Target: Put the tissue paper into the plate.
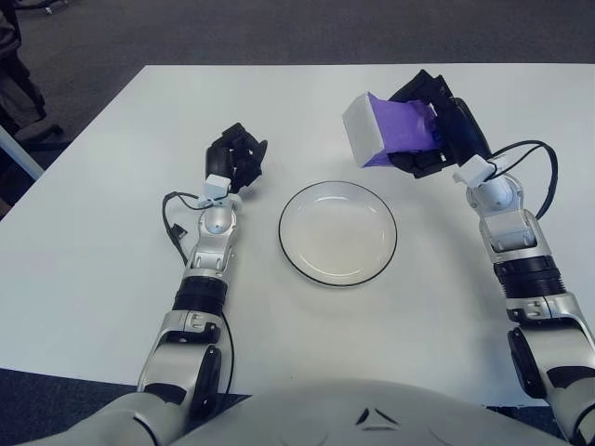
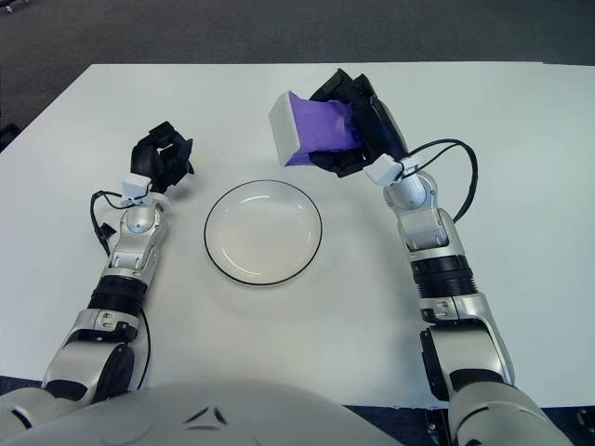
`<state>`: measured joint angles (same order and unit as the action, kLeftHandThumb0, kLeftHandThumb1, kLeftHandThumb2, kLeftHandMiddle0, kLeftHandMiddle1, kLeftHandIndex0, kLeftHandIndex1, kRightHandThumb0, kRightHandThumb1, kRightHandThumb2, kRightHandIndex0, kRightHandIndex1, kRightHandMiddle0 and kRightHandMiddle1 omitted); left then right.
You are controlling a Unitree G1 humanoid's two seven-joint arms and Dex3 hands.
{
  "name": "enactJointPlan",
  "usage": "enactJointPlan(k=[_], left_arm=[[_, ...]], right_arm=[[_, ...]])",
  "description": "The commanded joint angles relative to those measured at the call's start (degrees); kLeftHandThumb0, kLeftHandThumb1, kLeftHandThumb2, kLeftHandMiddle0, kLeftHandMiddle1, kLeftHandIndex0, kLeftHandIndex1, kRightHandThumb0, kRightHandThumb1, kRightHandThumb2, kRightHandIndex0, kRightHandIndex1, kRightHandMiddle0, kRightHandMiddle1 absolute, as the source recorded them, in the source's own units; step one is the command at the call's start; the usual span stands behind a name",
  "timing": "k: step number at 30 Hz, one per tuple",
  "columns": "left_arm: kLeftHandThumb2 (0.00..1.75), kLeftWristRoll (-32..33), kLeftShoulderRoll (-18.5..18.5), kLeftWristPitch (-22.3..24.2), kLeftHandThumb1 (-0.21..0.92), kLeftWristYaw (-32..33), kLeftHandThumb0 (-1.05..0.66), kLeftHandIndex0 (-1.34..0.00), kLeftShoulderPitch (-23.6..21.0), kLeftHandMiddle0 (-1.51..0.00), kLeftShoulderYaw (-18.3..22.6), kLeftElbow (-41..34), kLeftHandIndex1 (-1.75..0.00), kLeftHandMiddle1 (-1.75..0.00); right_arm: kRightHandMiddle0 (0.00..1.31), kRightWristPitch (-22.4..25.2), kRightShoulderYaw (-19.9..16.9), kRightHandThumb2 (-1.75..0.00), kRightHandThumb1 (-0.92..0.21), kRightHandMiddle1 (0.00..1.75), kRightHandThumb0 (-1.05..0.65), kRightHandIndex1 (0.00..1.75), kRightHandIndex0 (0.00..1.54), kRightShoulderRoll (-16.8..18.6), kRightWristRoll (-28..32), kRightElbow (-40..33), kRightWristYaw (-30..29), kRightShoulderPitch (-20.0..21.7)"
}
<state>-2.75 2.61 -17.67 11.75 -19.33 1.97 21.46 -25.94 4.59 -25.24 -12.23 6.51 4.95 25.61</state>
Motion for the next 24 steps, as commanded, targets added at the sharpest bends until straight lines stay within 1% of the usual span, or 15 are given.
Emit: enactJointPlan(k=[1, 4, 9, 12, 17, 20, 24], left_arm=[[0.33, 0.01, -2.6, -0.22, 0.92, 0.22, -0.36, -0.9, 8.89, -1.0, -0.25, 5.57, -1.75, -1.75], [0.33, 0.02, -2.61, -0.22, 0.92, 0.2, -0.37, -0.9, 8.91, -1.0, -0.25, 5.56, -1.75, -1.75], [0.33, 0.13, -2.62, -0.31, 0.92, 0.05, -0.37, -0.9, 8.91, -1.0, -0.23, 5.58, -1.75, -1.75], [0.33, 0.21, -2.62, -0.42, 0.92, -0.03, -0.37, -0.9, 8.89, -1.0, -0.2, 5.68, -1.75, -1.75], [0.33, 0.19, -2.72, -0.4, 0.92, 0.01, -0.36, -0.9, 8.97, -1.0, -0.27, 5.55, -1.75, -1.75], [0.33, 0.21, -2.77, -0.31, 0.92, 0.01, -0.36, -0.9, 9.04, -1.0, -0.29, 5.35, -1.75, -1.75], [0.33, 0.19, -2.87, -0.19, 0.92, 0.07, -0.36, -0.9, 9.11, -1.0, -0.35, 5.16, -1.75, -1.75]], right_arm=[[0.49, -2.54, 1.09, -1.37, -0.26, 1.7, 0.0, 1.75, 0.62, 0.48, -0.24, -2.2, 1.86, -0.12], [0.49, -3.44, 2.02, -1.37, -0.26, 1.69, 0.0, 1.75, 0.62, 0.57, -0.71, -2.69, 3.21, 0.07], [0.5, -3.53, 3.68, -1.38, -0.25, 1.69, 0.0, 1.75, 0.63, 0.64, -0.47, -4.16, 6.19, -0.33], [0.48, -5.9, 4.79, -1.36, -0.26, 1.69, 0.0, 1.75, 0.62, 0.2, -1.64, -3.61, 7.23, -0.1], [0.48, -8.72, 5.59, -1.35, -0.27, 1.69, 0.0, 1.75, 0.61, -0.03, -3.72, -2.57, 7.54, 0.07], [0.47, -10.16, 6.41, -1.35, -0.28, 1.69, 0.0, 1.75, 0.61, 0.0, -5.85, -2.22, 7.39, -0.15], [0.46, -11.15, 6.97, -1.35, -0.28, 1.71, 0.0, 1.75, 0.6, -0.24, -6.33, -1.93, 8.07, -0.41]])
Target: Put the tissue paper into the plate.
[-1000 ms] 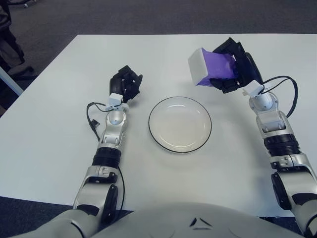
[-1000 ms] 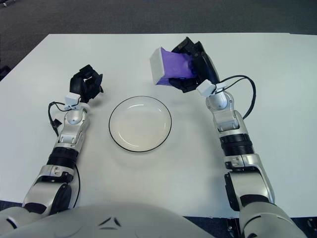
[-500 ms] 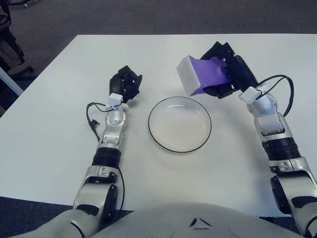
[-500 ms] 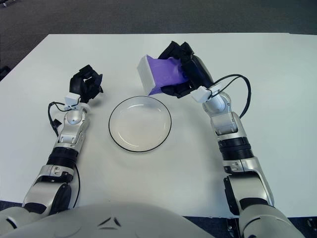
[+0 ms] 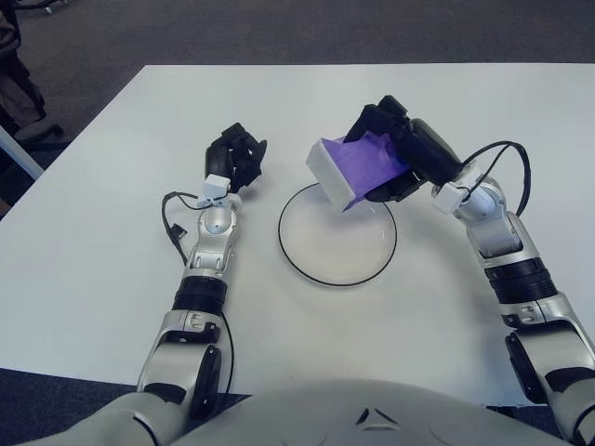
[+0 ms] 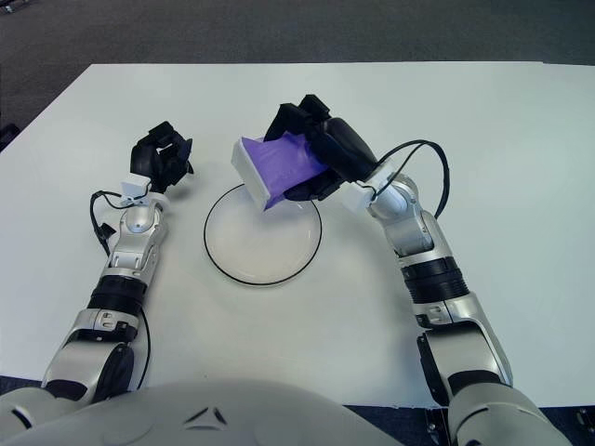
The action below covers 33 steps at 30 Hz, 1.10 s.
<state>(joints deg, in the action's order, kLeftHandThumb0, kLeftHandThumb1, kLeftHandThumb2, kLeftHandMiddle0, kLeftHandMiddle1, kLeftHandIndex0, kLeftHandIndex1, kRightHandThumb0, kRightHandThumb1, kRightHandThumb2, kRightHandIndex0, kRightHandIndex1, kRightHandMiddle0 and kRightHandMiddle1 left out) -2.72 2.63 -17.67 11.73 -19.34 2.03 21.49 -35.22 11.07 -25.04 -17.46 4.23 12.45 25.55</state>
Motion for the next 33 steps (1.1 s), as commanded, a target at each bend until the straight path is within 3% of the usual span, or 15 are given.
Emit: enactJointPlan(k=[1, 13, 20, 24, 29, 33], left_arm=[[0.33, 0.16, -2.9, -0.15, 0.92, 0.09, -0.36, -0.9, 9.11, -1.0, -0.41, 5.11, -1.75, -1.75], [0.33, 0.0, -3.16, -0.02, 0.92, 0.38, -0.36, -0.9, 9.11, -1.0, -0.54, 5.06, -1.75, -1.75], [0.33, -0.1, -3.29, 0.15, 0.92, 0.62, -0.36, -0.9, 9.11, -1.0, -0.58, 4.92, -1.75, -1.75], [0.33, -0.19, -3.31, 0.23, 0.92, 0.74, -0.36, -0.9, 9.13, -1.0, -0.62, 4.84, -1.75, -1.75], [0.33, -0.26, -3.35, 0.23, 0.92, 0.88, -0.36, -0.9, 9.07, -1.0, -0.65, 4.96, -1.75, -1.75], [0.33, -0.29, -3.39, 0.14, 0.92, 0.99, -0.37, -0.9, 9.03, -1.0, -0.69, 5.08, -1.75, -1.75]], right_arm=[[0.46, -1.98, 0.72, -1.35, -0.28, 1.72, 0.0, 1.75, 0.6, -0.49, -0.91, 0.44, 1.01, -0.38], [0.39, -2.15, 3.5, -1.24, -0.38, 1.75, 0.0, 1.71, 0.54, -2.05, 2.04, 0.85, 9.11, 0.52], [0.35, 1.59, 4.15, -1.12, -0.46, 1.75, 0.0, 1.63, 0.51, -2.77, 1.41, -1.14, 13.51, 0.74], [0.35, 2.21, 3.93, -1.0, -0.52, 1.65, 0.0, 1.64, 0.5, -2.64, 1.3, -1.69, 14.19, 0.49], [0.38, 2.48, 3.79, -0.73, -0.67, 1.44, 0.0, 1.62, 0.49, -2.81, 0.9, -2.31, 14.58, 0.15], [0.38, 2.53, 3.7, -0.57, -0.76, 1.37, 0.0, 1.59, 0.48, -2.88, 0.8, -2.66, 14.72, -0.14]])
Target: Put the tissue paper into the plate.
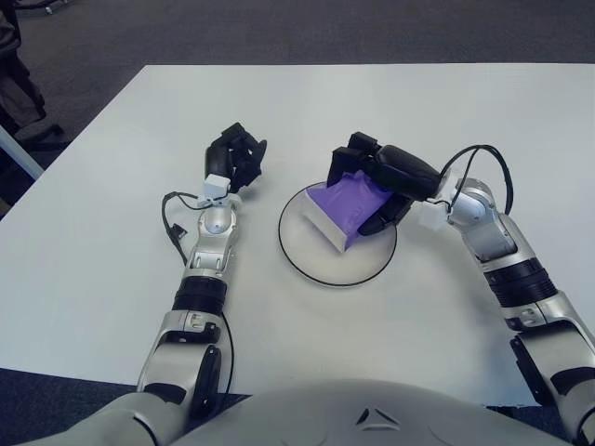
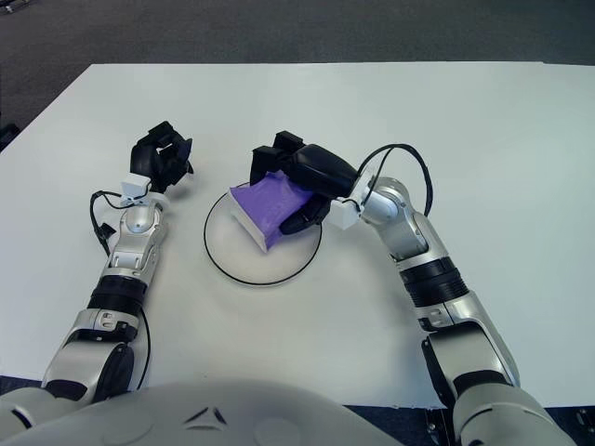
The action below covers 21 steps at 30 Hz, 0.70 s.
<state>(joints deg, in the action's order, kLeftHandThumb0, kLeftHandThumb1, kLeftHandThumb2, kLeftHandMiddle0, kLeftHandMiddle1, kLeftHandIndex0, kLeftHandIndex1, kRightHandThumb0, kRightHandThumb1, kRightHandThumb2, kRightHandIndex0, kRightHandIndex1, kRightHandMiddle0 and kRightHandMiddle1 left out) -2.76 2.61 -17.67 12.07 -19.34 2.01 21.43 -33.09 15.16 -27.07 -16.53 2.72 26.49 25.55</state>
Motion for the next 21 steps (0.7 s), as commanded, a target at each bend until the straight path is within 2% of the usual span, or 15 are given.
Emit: enactJointPlan(k=[1, 5, 7, 10, 12, 17, 20, 21], left_arm=[[0.33, -0.26, -3.37, 0.13, 0.92, 0.68, -0.37, -0.9, 9.02, -1.0, -0.68, 5.15, -1.75, -1.75], [0.33, -0.31, -3.37, 0.07, 0.92, 0.78, -0.37, -0.9, 9.01, -1.0, -0.73, 5.21, -1.75, -1.75], [0.33, -0.35, -3.36, 0.06, 0.92, 0.84, -0.37, -0.9, 9.02, -1.0, -0.74, 5.22, -1.75, -1.75], [0.33, -0.38, -3.35, 0.12, 0.92, 0.88, -0.37, -0.9, 9.03, -1.0, -0.75, 5.18, -1.75, -1.75], [0.33, -0.38, -3.33, 0.18, 0.92, 0.89, -0.37, -0.9, 9.04, -1.0, -0.75, 5.14, -1.75, -1.75], [0.32, -0.35, -3.24, 0.17, 0.92, 0.84, -0.37, -0.9, 8.93, -1.0, -0.69, 5.35, -1.75, -1.75], [0.32, -0.38, -3.2, 0.09, 0.92, 0.86, -0.37, -0.91, 8.82, -1.01, -0.67, 5.6, -1.75, -1.75], [0.32, -0.39, -3.2, 0.06, 0.92, 0.88, -0.37, -0.91, 8.78, -1.01, -0.67, 5.71, -1.75, -1.75]], right_arm=[[0.38, 0.42, -0.42, -0.55, -0.78, 1.36, 0.0, 1.59, 0.48, -0.88, -0.1, -1.27, 0.73, -0.23], [0.35, 0.63, -0.39, -0.37, -0.88, 1.34, 0.0, 1.55, 0.47, -1.07, 0.36, -1.81, 1.17, -0.53], [0.33, 0.86, -0.33, -0.34, -0.9, 1.36, 0.0, 1.53, 0.48, -1.16, 0.85, -2.02, 1.67, -0.57], [0.3, 1.46, -0.29, -0.33, -0.91, 1.39, 0.0, 1.51, 0.48, -1.21, 1.65, -2.39, 2.53, -0.61], [0.32, 1.91, -0.3, -0.33, -0.92, 1.43, 0.0, 1.5, 0.42, -1.23, 2.1, -2.69, 3.06, -0.65], [0.22, 2.46, -0.39, -0.34, -0.92, 1.5, 0.0, 1.43, 0.5, -1.08, 2.36, -3.12, 3.72, -0.56], [0.19, 1.26, -0.37, -0.34, -0.92, 1.56, 0.0, 1.39, 0.5, -1.04, 3.07, -2.99, 4.07, -0.2], [0.18, 0.76, -0.36, -0.3, -0.92, 1.43, -0.06, 1.25, 0.48, -1.02, 3.32, -2.84, 4.12, -0.11]])
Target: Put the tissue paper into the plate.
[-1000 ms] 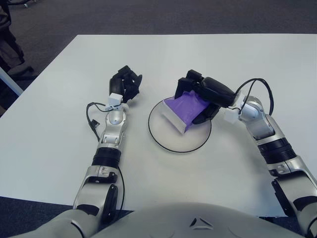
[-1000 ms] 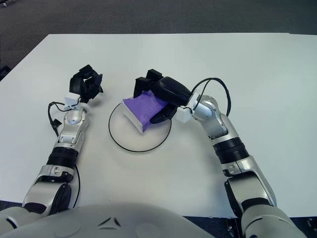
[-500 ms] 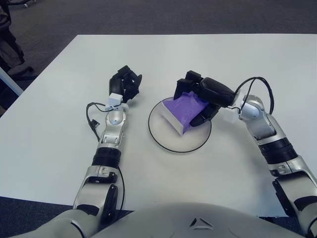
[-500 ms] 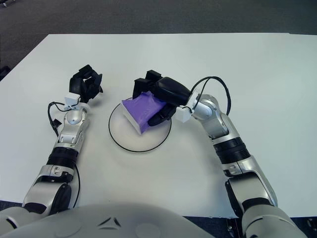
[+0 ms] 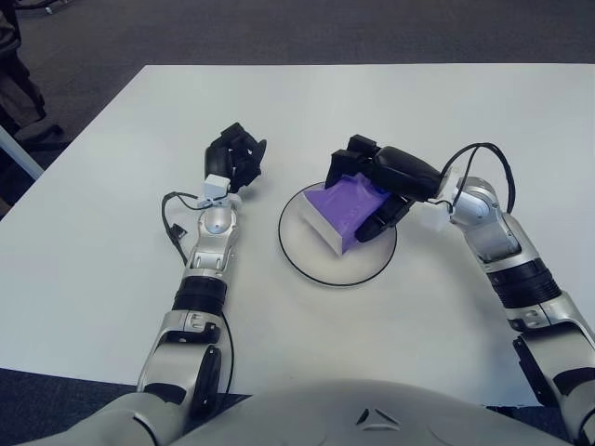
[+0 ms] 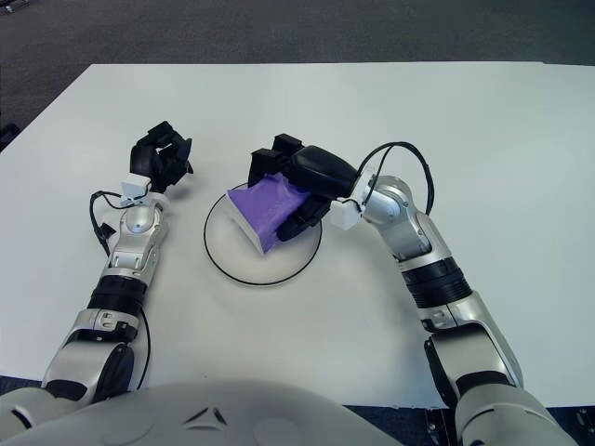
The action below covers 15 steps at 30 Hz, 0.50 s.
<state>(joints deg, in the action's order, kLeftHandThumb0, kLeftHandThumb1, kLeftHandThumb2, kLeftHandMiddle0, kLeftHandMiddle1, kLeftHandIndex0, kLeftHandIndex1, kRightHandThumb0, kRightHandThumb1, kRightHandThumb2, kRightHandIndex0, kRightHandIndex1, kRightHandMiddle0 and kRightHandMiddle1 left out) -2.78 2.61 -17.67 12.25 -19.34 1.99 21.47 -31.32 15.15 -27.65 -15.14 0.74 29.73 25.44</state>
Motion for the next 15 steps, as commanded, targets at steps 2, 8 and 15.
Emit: enactJointPlan(k=[2, 8, 15], left_arm=[[0.32, -0.39, -3.2, -0.01, 0.92, 0.73, -0.37, -0.91, 8.69, -1.01, -0.63, 5.88, -1.75, -1.75], [0.31, -0.11, -3.22, -0.27, 0.92, 0.49, -0.37, -0.91, 8.39, -1.01, -0.51, 6.57, -1.75, -1.75], [0.31, 0.31, -3.06, -0.67, 0.92, -0.05, -0.38, -0.92, 8.09, -1.02, -0.33, 7.4, -1.75, -1.75]], right_arm=[[0.26, -2.06, -0.32, -0.2, -0.92, 0.94, -0.21, 0.67, 0.53, -0.48, 2.69, -0.61, 1.1, 0.2], [0.31, -1.83, -0.91, -0.15, -0.92, 0.34, -0.35, 0.08, 0.49, -1.15, 4.59, -2.23, 2.55, 0.2], [0.3, -3.86, -1.96, -0.14, -0.92, 0.17, -0.39, 0.01, 0.4, -1.12, 8.08, -3.03, 2.69, -0.53]])
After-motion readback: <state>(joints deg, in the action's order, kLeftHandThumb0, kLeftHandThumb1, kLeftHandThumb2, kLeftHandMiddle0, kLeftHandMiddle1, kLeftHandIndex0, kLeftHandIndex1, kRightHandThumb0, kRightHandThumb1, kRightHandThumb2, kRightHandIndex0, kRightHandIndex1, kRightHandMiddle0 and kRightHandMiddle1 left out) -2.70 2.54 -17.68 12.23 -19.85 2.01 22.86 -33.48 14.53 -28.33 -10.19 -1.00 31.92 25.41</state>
